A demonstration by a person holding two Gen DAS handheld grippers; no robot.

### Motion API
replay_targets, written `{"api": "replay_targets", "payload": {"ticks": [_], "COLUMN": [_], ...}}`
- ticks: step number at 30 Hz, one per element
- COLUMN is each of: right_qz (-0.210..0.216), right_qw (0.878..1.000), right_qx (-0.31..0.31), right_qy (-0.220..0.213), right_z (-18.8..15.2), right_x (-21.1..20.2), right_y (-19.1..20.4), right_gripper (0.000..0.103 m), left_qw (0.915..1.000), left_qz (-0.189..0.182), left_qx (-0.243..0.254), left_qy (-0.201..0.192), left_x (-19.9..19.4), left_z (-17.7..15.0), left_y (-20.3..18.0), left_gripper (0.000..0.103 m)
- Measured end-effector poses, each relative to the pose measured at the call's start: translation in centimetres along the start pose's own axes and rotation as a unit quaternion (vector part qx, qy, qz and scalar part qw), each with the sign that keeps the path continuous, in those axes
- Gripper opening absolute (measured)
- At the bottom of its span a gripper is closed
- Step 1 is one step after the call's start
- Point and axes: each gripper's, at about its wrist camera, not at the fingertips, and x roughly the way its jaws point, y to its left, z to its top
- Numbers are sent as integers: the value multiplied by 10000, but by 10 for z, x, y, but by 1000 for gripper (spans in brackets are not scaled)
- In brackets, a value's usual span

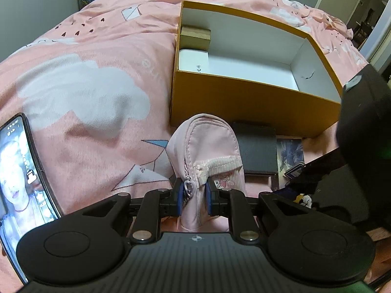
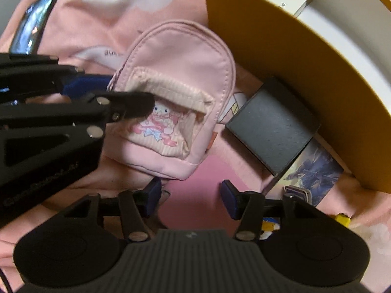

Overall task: Organize objects
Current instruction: 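Grasp the pink wallet by its edge with the right gripper, then lift the pink wallet with the right gripper while the left gripper carries the pouch toward the orange box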

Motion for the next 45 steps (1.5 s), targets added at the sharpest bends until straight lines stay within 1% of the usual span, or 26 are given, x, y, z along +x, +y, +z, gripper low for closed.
{"api": "replay_targets", "payload": {"ticks": [1,4,5,7,8,11,12,15,17,20,24,29,32,35,36,39,45], "right_qz": [-24,-157,-189,-200,-176,-78,-51,-17,-98,-177,102,239,171,-38,-63,85,222], "right_qw": [10000,9996,9994,9993,9993,9997,9998,9996,9990,9976,9928,9835,9767,9705,9698,9705,9728], "right_qx": [-43,-207,-255,-275,-285,-237,-206,-101,-29,184,699,960,980,1037,1065,1241,1502], "right_qy": [20,119,153,144,136,38,-17,-252,-445,-646,-970,-1512,-1900,-2176,-2193,-2067,-1747], "right_z": [0,-2,-2,-3,-4,-9,-11,-18,-23,-29,-47,-40,-36,-29,-26,-23,-34], "right_x": [1,8,10,9,7,-8,-14,-34,-49,-66,-89,-114,-125,-126,-120,-100,-74], "right_y": [2,10,11,12,11,4,1,-8,-15,-32,-65,-65,-68,-72,-73,-81,-93], "right_gripper": [55,63,64,61,55,42,40,30,21,16,16,15,15,16,16,16,17], "left_qw": [10000,10000,10000,10000,10000,10000,10000,9999,9999,9999,10000,10000,9999,9999,9999,9999,9995], "left_qz": [-14,-49,-53,-52,-54,-46,-40,-99,-80,-75,-64,-67,-103,-115,-113,-118,-235], "left_qx": [-3,-15,-11,-2,1,-4,-7,-39,-46,-38,6,19,-2,7,9,-46,-167], "left_qy": [1,11,12,6,2,-24,-43,-23,-51,-74,-51,-25,-1,31,40,82,138], "left_x": [0,1,1,0,-1,-1,-2,-2,-3,-4,-3,-2,-1,1,2,5,11], "left_z": [0,0,0,0,0,0,1,1,1,1,1,1,3,4,4,4,5], "left_y": [0,1,0,0,0,0,0,2,2,1,-1,-4,-6,-8,-8,-6,-1], "left_gripper": [19,19,19,19,19,19,19,19,19,19,19,19,19,19,19,19,19]}}
